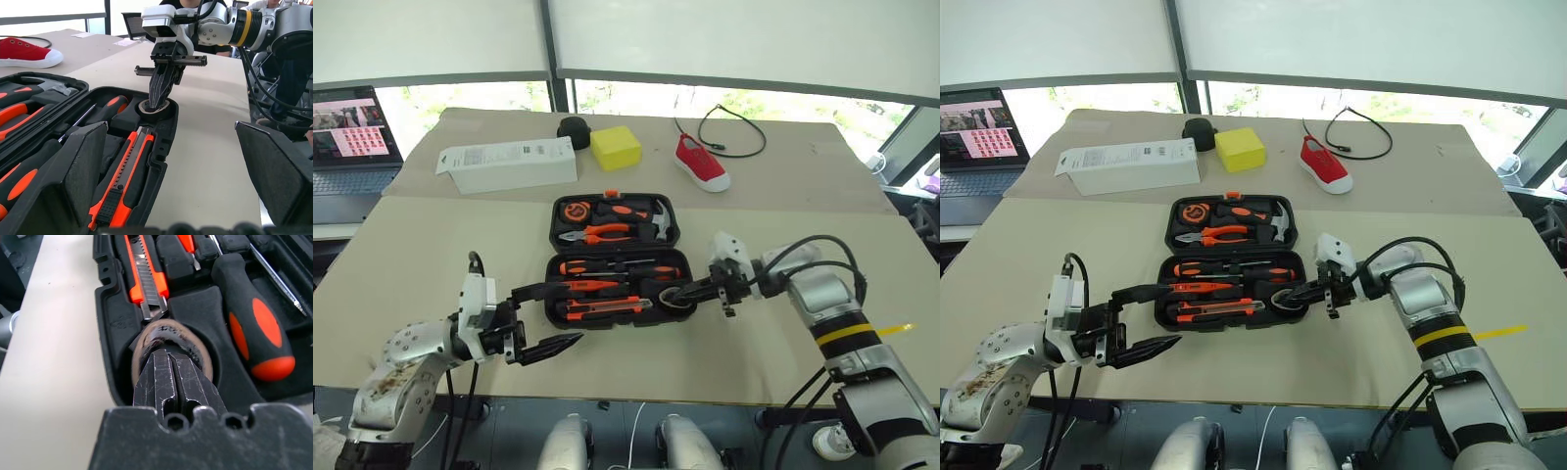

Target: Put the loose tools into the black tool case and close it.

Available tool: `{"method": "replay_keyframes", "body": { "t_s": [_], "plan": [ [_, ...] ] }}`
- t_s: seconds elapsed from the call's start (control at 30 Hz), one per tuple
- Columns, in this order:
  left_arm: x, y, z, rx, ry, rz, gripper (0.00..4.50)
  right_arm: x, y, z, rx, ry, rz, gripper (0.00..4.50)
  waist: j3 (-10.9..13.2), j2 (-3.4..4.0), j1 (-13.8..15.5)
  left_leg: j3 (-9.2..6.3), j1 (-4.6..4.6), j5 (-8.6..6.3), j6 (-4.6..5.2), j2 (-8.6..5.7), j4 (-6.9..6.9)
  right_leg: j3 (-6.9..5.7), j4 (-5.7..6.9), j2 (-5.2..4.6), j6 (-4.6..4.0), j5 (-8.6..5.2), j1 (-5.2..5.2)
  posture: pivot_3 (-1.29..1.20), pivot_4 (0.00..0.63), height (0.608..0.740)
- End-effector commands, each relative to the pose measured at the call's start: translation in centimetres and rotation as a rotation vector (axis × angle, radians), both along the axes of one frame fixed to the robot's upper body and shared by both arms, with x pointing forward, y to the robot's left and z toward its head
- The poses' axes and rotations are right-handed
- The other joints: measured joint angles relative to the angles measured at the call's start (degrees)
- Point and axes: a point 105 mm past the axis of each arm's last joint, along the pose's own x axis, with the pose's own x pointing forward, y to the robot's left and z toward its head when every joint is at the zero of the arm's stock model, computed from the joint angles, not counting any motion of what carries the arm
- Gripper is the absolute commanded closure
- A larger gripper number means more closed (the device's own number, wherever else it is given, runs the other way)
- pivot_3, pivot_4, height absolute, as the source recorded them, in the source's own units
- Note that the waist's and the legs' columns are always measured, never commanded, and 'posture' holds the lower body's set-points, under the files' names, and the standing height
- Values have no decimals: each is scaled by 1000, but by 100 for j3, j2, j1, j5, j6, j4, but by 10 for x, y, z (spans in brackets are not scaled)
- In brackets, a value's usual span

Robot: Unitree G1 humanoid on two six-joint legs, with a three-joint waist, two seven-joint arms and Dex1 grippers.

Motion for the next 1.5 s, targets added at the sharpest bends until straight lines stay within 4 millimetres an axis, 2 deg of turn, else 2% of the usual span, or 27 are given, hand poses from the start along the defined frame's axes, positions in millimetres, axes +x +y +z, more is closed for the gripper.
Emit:
{"method": "replay_keyframes", "body": {
  "t_s": [0.03,0.17,0.3,0.43,0.67,0.9,1.07,1.27,1.4,1.5],
  "plan": [
    [-2,-1,9,0,-35,-9,0,-1,-2,1,-12,-19,11,4467,0,0,13,0,0,0,0,0,0,0,0,0,0,0,1,0,150,740],
    [-3,-1,9,-1,-33,-6,0,-7,0,13,30,-25,52,4467,0,0,14,1,-1,0,0,-1,1,0,0,-1,1,0,0,0,150,740],
    [-4,-1,8,-2,-32,3,0,-10,0,36,109,-67,80,4467,2,2,9,-2,-7,0,0,0,1,0,0,-1,1,0,-6,0,150,740],
    [-3,-2,8,-4,-32,7,0,-13,3,32,111,-55,87,4467,2,2,6,-5,-6,0,0,2,1,0,0,1,1,0,-5,0,150,740],
    [-2,0,10,1,-33,5,0,-15,8,2,30,-26,88,4467,2,2,6,1,-7,0,0,0,1,0,0,0,1,0,-6,0,150,740],
    [-2,1,10,5,-33,8,0,-10,10,-13,-16,-13,55,4467,2,1,6,2,-5,0,0,0,1,0,0,0,1,0,-4,0,150,740],
    [-3,1,10,4,-32,11,0,-8,9,-2,36,-16,57,4467,1,1,-8,2,3,0,0,2,0,0,1,2,0,0,1,0,150,740],
    [-4,2,9,5,-28,17,0,-7,7,35,144,-37,84,4467,2,1,-1,1,-1,0,0,1,1,0,1,0,0,0,-2,0,150,740],
    [-4,3,9,3,-27,18,0,-8,12,37,168,-23,81,4467,2,1,0,-2,-2,0,0,2,0,0,1,1,0,0,-3,0,150,740],
    [-3,2,8,0,-28,17,0,-8,20,26,153,-10,77,4467,2,1,-3,1,-2,0,0,1,0,0,1,1,0,0,-3,0,150,740]
  ]
}}
